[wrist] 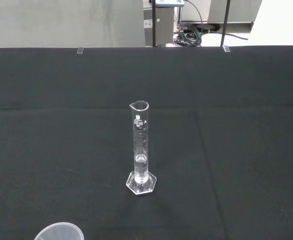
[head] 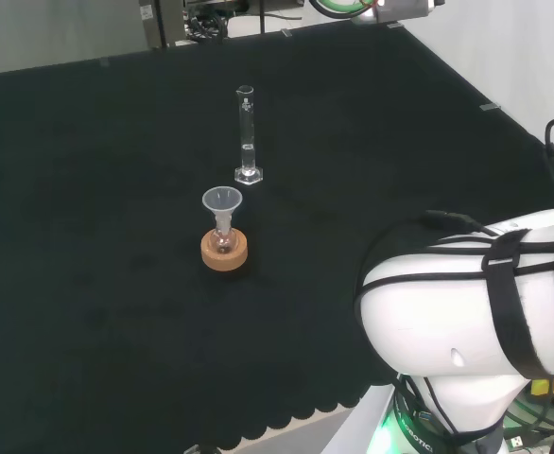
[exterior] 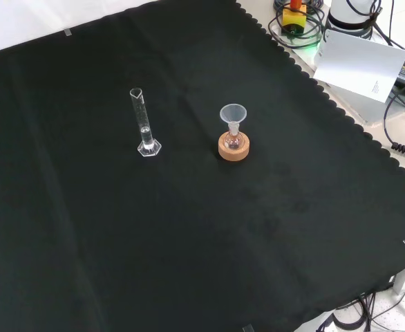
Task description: Pick up the graduated cylinder.
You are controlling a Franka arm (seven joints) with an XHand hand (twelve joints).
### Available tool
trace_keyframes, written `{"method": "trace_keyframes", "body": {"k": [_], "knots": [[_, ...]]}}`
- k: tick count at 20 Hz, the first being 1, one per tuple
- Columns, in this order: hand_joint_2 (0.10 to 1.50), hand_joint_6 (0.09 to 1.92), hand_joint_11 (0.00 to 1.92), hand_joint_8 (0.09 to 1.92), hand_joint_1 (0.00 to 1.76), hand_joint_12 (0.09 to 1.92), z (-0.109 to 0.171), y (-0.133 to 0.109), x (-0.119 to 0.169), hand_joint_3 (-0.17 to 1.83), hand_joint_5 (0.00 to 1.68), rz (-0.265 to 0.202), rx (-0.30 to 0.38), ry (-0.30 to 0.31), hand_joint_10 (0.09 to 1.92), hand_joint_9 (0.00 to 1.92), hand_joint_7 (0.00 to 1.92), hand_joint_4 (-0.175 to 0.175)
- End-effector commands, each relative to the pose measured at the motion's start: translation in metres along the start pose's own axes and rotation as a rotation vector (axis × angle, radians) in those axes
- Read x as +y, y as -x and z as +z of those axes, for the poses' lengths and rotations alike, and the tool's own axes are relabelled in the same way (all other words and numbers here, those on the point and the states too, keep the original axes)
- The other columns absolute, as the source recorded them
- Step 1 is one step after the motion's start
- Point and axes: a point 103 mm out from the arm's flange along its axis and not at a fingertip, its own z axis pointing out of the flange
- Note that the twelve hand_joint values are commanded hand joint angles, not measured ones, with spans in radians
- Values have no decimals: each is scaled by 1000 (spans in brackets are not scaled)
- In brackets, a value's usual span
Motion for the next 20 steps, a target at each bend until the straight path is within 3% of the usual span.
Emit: {"method": "trace_keyframes", "body": {"k": [1, 4, 10, 20], "knots": [[1302, 87, 74, 516, 295, 1369, 0, 1, 0, -30, 231, 0, -7, 10, 87, 450, 9, -32], [1367, 87, 64, 482, 176, 1369, 1, 1, 0, 0, 222, 5, -10, 11, 87, 429, 0, -28], [1374, 87, 62, 474, 163, 1371, 7, 8, 8, 3, 224, 19, 7, 2, 87, 426, 0, -28], [1368, 87, 61, 476, 181, 1375, 49, 19, 54, 0, 229, 47, 35, -16, 87, 429, 1, -30]]}}
